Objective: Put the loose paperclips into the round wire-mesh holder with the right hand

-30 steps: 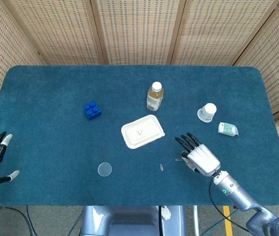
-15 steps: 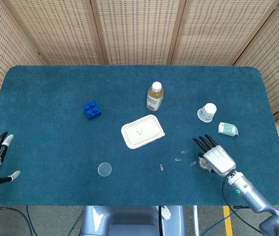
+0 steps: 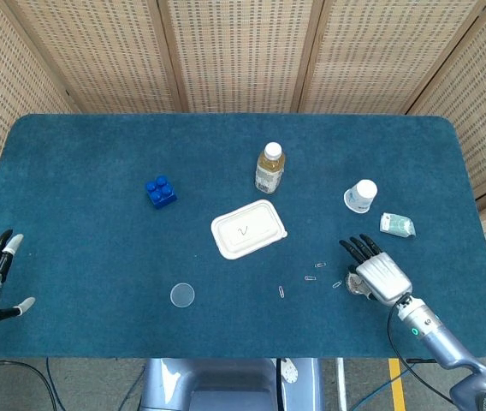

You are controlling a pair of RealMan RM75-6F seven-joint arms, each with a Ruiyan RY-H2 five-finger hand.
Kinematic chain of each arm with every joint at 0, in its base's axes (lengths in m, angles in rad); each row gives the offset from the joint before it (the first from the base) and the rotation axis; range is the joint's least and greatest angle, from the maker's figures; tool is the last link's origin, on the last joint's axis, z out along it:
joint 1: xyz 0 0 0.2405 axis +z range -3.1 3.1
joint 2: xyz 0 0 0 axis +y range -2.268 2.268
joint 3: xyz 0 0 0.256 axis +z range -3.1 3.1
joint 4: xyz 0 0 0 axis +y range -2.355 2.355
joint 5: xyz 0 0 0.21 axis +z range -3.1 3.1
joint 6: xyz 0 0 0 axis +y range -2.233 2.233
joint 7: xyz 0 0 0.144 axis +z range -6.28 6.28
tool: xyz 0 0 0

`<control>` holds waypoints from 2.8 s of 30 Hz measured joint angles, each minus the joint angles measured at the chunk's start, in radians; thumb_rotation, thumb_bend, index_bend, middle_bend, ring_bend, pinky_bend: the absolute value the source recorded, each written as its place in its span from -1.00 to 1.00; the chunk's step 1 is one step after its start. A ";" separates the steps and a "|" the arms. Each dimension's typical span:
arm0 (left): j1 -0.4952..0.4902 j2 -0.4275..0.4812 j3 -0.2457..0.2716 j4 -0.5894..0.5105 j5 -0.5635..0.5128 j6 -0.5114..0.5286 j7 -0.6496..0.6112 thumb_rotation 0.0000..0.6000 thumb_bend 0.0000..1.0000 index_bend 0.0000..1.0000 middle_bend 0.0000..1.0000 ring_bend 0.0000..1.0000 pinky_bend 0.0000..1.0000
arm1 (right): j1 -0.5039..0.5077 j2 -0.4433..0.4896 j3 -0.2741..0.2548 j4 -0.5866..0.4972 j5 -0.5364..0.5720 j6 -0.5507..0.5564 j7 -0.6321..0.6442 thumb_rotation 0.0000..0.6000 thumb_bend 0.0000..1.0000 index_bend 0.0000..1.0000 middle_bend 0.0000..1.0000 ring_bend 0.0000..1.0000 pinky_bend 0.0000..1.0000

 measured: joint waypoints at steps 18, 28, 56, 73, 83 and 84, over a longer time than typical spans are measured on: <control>-0.001 0.001 0.000 0.000 -0.001 -0.003 -0.003 1.00 -1.00 -1.00 -1.00 -1.00 -1.00 | -0.003 0.011 0.011 -0.023 0.009 -0.002 -0.034 1.00 -0.39 -0.02 -0.89 -1.00 -0.99; 0.001 0.005 -0.001 -0.003 0.001 0.002 -0.009 1.00 -1.00 -1.00 -1.00 -1.00 -1.00 | 0.005 0.046 0.038 -0.102 -0.003 0.043 -0.032 1.00 -0.39 -0.02 -0.89 -1.00 -0.99; -0.008 0.004 -0.008 0.014 -0.022 -0.020 -0.023 1.00 -1.00 -1.00 -1.00 -1.00 -1.00 | 0.166 -0.097 0.114 -0.321 0.212 -0.300 -0.271 1.00 -0.39 -0.02 -0.89 -1.00 -0.99; -0.013 0.002 -0.008 0.016 -0.028 -0.029 -0.020 1.00 -1.00 -1.00 -1.00 -1.00 -1.00 | 0.221 -0.136 0.123 -0.308 0.267 -0.359 -0.402 1.00 -0.39 -0.02 -0.89 -1.00 -0.99; -0.013 0.004 -0.010 0.014 -0.030 -0.028 -0.022 1.00 -1.00 -1.00 -1.00 -1.00 -1.00 | 0.241 -0.140 0.126 -0.322 0.285 -0.366 -0.438 1.00 -0.39 -0.02 -0.89 -1.00 -0.99; -0.013 0.004 -0.009 0.014 -0.029 -0.028 -0.022 1.00 -1.00 -1.00 -1.00 -1.00 -1.00 | 0.243 -0.141 0.126 -0.321 0.291 -0.368 -0.448 1.00 -0.39 -0.02 -0.89 -1.00 -0.99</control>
